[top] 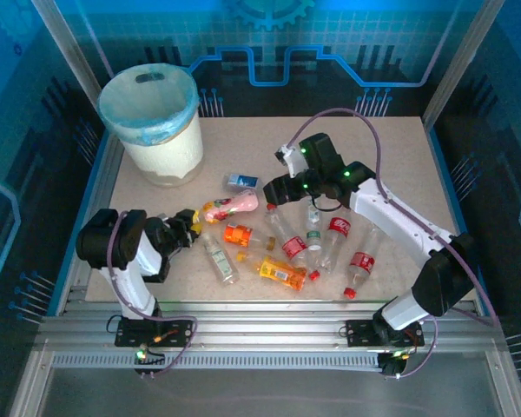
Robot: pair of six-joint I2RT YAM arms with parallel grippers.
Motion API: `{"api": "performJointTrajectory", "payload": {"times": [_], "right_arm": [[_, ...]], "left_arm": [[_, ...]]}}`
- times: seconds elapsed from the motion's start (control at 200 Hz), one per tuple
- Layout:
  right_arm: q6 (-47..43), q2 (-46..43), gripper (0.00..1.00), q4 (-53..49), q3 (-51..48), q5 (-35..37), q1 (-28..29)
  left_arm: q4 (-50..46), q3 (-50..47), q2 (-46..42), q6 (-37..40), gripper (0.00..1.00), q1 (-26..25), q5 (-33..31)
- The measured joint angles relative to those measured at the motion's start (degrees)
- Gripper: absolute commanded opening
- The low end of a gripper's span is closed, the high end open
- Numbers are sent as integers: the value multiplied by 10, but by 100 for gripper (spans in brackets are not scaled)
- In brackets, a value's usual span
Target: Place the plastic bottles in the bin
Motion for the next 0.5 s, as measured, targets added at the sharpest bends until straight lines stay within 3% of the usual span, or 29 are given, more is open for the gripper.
{"api": "performJointTrajectory", "payload": {"times": [0.26, 0.5], "right_arm": [[0, 4, 65, -1, 6, 5, 7], [0, 4, 65, -1, 6, 9, 9]], "left_arm": [[-182, 3, -178, 52, 1, 9, -19], [-448, 57, -379, 155, 0, 10, -57]]}}
